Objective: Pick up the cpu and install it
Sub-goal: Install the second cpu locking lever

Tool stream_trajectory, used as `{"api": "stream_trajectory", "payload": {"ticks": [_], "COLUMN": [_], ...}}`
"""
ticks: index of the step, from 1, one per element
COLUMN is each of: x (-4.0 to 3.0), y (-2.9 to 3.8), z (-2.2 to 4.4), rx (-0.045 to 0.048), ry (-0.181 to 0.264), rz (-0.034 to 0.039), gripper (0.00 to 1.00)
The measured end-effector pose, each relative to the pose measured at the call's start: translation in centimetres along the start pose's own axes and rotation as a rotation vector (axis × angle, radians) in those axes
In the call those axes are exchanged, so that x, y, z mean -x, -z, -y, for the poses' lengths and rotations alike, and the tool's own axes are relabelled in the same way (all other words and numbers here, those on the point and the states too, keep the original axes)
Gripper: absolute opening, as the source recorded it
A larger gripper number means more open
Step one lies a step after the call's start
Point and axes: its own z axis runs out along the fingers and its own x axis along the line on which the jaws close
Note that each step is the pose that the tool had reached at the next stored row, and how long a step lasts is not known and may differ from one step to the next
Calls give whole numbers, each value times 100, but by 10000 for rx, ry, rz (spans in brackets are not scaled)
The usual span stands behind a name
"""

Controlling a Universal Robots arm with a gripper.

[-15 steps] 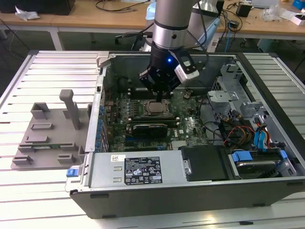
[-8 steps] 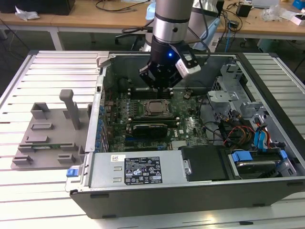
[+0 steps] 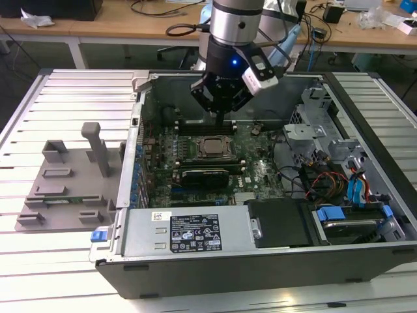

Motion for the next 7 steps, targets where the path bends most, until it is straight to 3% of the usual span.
{"api": "stream_trajectory", "payload": {"ticks": [2,7], "x": [-3,-3], "y": [48,54], "z": [3,4], "rx": [0,1], "ry": [0,1], "rz": [0,1], "gripper": [11,11]}}
